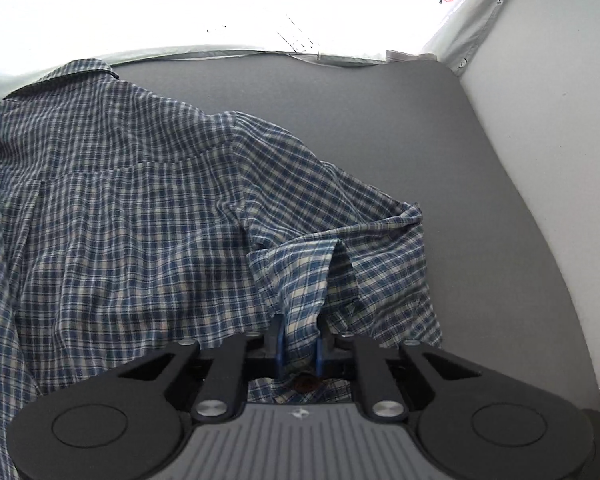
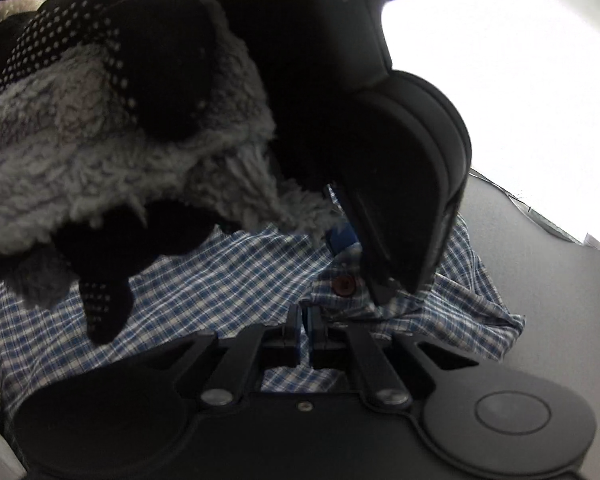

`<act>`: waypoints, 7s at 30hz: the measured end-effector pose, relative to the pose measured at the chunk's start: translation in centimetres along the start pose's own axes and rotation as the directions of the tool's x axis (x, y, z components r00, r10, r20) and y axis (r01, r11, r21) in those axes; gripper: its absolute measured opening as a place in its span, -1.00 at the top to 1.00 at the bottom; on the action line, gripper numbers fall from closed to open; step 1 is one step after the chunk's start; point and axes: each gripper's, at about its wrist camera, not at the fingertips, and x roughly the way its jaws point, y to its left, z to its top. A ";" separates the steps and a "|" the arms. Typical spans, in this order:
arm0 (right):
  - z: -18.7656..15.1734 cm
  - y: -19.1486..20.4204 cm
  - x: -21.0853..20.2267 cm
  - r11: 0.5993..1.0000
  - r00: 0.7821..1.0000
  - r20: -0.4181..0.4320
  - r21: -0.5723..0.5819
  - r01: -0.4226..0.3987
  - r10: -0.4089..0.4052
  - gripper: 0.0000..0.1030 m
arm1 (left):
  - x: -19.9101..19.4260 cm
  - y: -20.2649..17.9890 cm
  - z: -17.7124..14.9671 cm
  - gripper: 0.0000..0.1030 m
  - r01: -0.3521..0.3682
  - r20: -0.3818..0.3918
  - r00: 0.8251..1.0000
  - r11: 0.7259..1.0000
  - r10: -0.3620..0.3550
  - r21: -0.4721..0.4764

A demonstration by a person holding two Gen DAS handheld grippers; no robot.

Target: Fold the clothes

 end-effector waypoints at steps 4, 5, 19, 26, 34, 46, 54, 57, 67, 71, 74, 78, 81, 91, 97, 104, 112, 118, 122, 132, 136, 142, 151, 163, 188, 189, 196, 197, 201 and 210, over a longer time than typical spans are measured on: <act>-0.3 -0.2 -1.6 0.999 1.000 -0.006 0.031 0.019 -0.019 0.69 | -1.8 1.0 0.1 0.79 -0.044 0.066 0.997 0.998 0.047 -0.053; -0.5 -0.5 -2.1 0.998 1.000 -0.007 0.063 0.019 -0.018 0.53 | -2.5 1.4 0.3 0.79 -0.046 0.089 0.995 0.997 0.052 -0.067; -5.0 0.6 -4.1 0.841 0.959 -0.238 0.541 -0.001 0.154 0.04 | -9.8 7.9 5.1 0.83 -0.021 0.256 0.964 0.982 0.070 -0.188; -5.3 4.6 -3.9 0.795 0.921 -0.389 0.551 0.254 -0.024 0.97 | -14.6 12.3 8.4 0.88 -0.003 0.359 0.931 0.986 0.064 -0.168; 3.0 12.1 -8.6 0.885 0.919 -0.319 0.324 0.336 -0.233 0.97 | -20.9 17.8 12.5 0.90 0.007 0.489 0.871 0.994 0.049 -0.113; 8.1 24.2 -1.1 0.890 0.921 -0.384 0.440 0.122 0.064 0.48 | -27.8 31.9 11.2 0.90 -0.126 0.563 0.787 0.960 0.251 -0.251; 4.6 24.6 -3.0 0.919 0.836 -0.505 0.187 0.347 -0.213 0.01 | -27.4 33.5 9.4 0.90 -0.074 0.548 0.807 0.959 0.219 -0.273; 3.7 24.7 -2.0 0.920 0.835 -0.515 0.197 0.337 -0.196 0.32 | -27.3 32.9 9.3 0.90 -0.081 0.554 0.806 0.965 0.210 -0.248; 9.0 24.1 -9.1 0.934 0.923 -0.317 0.206 0.291 -0.218 0.96 | -32.8 30.6 12.4 0.92 -0.002 0.689 0.712 0.982 0.132 -0.186; 9.3 24.4 -9.7 0.937 0.953 -0.279 0.285 0.202 -0.120 0.96 | -36.2 30.3 12.8 0.91 -0.031 0.756 0.635 0.984 0.156 -0.176; 8.4 25.1 -7.9 0.939 0.950 -0.304 0.303 0.164 -0.068 0.96 | -36.6 31.0 12.4 0.91 -0.092 0.753 0.622 0.975 0.213 -0.200; 7.5 26.0 -5.2 0.937 0.938 -0.339 0.344 0.056 0.068 0.77 | -35.3 32.4 10.8 0.91 -0.102 0.711 0.659 0.965 0.247 -0.240; 7.6 26.1 -5.3 0.932 0.939 -0.333 0.360 0.039 0.089 0.41 | -34.4 32.7 9.1 0.91 -0.075 0.699 0.683 0.973 0.209 -0.218; 5.6 20.4 -8.3 0.796 0.961 -0.275 0.575 0.190 -0.031 0.12 | -30.0 20.7 -0.2 0.90 -0.007 0.521 0.832 0.934 -0.193 0.357; 2.5 17.5 -9.8 0.678 0.943 -0.311 0.668 0.307 -0.121 0.12 | -22.5 13.9 -11.8 0.79 0.188 0.089 0.948 0.763 -0.305 0.618; -0.1 16.4 -9.8 0.631 0.922 -0.363 0.686 0.362 -0.135 0.10 | -17.1 13.8 -20.9 -0.06 0.419 -0.299 0.906 0.729 -0.299 0.542; 1.7 17.9 -7.1 0.724 0.970 -0.244 0.665 0.183 -0.021 0.10 | -18.8 19.0 -18.9 -0.40 0.211 -0.099 0.977 0.910 -0.188 0.357; 3.2 20.4 -1.8 0.823 0.959 -0.283 0.546 0.155 0.007 0.25 | -19.9 23.0 -16.8 -0.40 0.031 0.041 0.998 0.984 -0.039 0.173; 3.3 21.5 -1.3 0.855 0.955 -0.296 0.502 0.128 0.030 0.94 | -20.4 25.2 -15.7 -0.40 -0.060 0.101 0.993 0.996 0.054 0.059; 2.2 21.5 -5.2 0.927 0.908 -0.399 0.372 0.037 0.124 0.78 | -18.2 24.9 -14.5 -0.43 -0.112 0.095 0.989 0.994 0.111 0.013; 4.0 18.2 -6.3 0.919 0.949 -0.299 0.394 0.024 0.103 0.05 | -17.7 24.0 -13.0 -0.57 -0.149 0.134 0.981 0.988 0.143 0.033; 8.1 11.6 -4.4 0.884 0.990 -0.132 0.467 0.025 0.042 0.18 | -15.7 23.6 -9.1 -0.60 -0.234 0.182 0.957 0.972 0.225 0.030; 14.0 1.0 6.1 0.760 0.994 0.019 0.644 -0.093 0.106 0.58 | -10.3 25.2 0.4 -0.65 -0.402 0.193 0.897 0.916 0.397 -0.015; 15.6 -6.2 20.7 0.498 0.975 -0.021 0.862 -0.093 0.220 0.26 | -1.2 30.2 8.4 -0.65 -0.456 0.043 0.888 0.889 0.457 -0.030; 15.0 -13.4 27.7 0.017 0.948 0.214 0.974 -0.224 0.237 0.80 | 0.6 32.1 8.1 -0.93 -0.433 0.039 0.898 0.896 0.438 -0.102; 15.5 -13.9 28.0 0.035 0.954 0.201 0.976 -0.214 0.224 0.81 | 0.7 32.1 8.1 -0.95 -0.433 0.039 0.898 0.896 0.439 -0.102; 17.8 -18.0 28.0 0.123 0.975 0.182 0.972 -0.198 0.127 0.78 | 0.7 32.3 8.0 -0.99 -0.434 0.048 0.897 0.895 0.440 -0.107; 18.2 -18.3 27.6 0.150 0.976 0.178 0.969 -0.197 0.128 0.71 | 0.7 32.3 8.0 -0.99 -0.434 0.045 0.897 0.894 0.441 -0.112; 20.4 -15.8 24.5 0.352 0.965 0.163 0.908 -0.228 0.206 0.26 | -0.2 32.3 7.9 -0.98 -0.441 0.052 0.892 0.889 0.450 -0.125; 15.4 -3.5 20.5 0.477 0.917 0.022 0.849 -0.227 0.398 0.21 | -3.2 31.9 7.4 -0.98 -0.468 0.100 0.870 0.872 0.484 -0.143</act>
